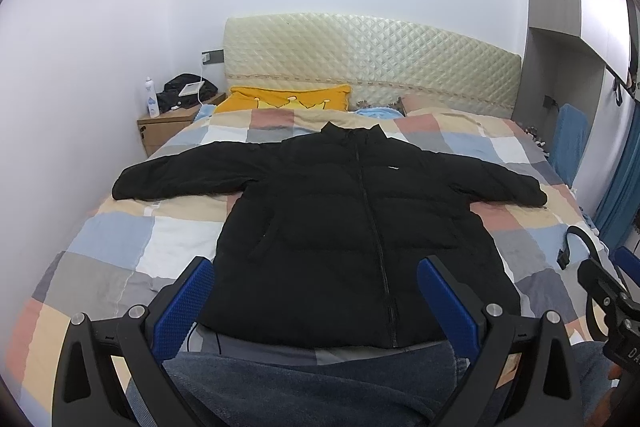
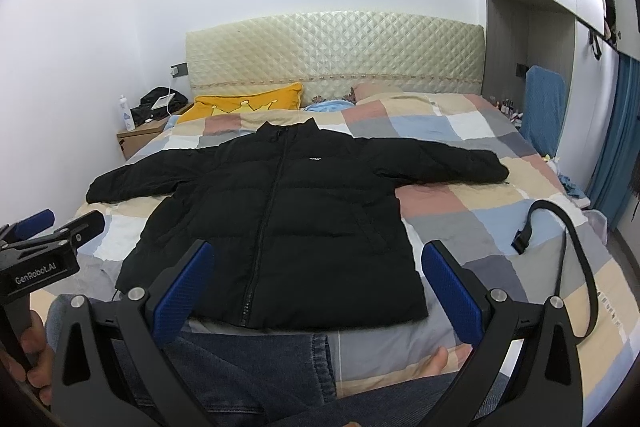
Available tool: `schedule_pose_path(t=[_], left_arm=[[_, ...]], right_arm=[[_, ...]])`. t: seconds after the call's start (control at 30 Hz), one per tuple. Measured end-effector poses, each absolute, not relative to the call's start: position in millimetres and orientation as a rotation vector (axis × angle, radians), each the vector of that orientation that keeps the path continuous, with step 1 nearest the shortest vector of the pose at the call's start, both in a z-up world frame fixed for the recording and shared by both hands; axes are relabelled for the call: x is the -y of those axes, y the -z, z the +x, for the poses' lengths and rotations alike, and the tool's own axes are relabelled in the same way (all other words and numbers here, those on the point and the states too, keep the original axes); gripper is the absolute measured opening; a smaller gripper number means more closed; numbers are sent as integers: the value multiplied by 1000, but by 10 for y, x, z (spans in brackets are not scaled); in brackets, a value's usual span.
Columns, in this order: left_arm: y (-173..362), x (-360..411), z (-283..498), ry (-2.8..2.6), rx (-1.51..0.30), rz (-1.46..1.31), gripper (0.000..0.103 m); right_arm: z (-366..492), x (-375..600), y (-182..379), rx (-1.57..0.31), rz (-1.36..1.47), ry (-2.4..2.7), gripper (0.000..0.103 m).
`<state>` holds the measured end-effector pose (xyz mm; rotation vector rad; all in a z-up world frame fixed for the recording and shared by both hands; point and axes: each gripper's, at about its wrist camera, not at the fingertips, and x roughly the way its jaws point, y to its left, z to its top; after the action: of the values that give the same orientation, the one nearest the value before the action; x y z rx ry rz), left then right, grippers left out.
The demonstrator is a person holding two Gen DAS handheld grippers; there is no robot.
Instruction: Fold large clothes
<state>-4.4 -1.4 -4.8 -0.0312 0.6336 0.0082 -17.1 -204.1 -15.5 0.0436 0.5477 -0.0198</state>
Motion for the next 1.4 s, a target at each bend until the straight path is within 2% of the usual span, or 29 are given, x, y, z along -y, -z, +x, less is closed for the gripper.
schedule_pose_path(t=[0.6,1.4], left_arm=[[85,113,79,42,-648,-36,103],[112,474,570,104,-647,4,103]], right_arm=[[-89,2075,120,-561,71,-13,103],[392,2543,10,-451,62,104,103]])
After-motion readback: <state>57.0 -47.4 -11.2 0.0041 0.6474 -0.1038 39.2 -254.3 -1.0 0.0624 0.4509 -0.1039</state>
